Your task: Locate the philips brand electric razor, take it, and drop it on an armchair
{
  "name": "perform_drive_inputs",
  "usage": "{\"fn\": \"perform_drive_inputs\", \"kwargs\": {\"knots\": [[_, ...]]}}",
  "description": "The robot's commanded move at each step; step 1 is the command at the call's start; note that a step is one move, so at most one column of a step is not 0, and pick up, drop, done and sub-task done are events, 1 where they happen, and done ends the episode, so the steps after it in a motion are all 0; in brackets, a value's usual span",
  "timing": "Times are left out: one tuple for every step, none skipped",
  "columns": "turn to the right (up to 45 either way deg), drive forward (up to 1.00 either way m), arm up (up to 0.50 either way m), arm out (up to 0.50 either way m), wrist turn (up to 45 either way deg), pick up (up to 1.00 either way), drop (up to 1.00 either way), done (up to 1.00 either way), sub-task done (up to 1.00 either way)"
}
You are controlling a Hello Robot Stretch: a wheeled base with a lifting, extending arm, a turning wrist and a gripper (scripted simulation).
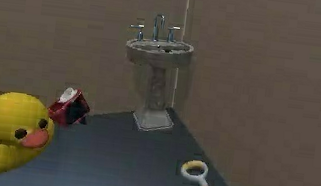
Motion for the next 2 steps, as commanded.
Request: {"fn": "perform_drive_inputs", "kwargs": {"knots": [[0.0, 1.0, 0.0, 0.0, 0.0, 0.0, 0.0, 0.0, 0.0], [0.0, 0.1, 0.0, 0.0, 0.0, 0.0, 0.0, 0.0, 0.0]]}}
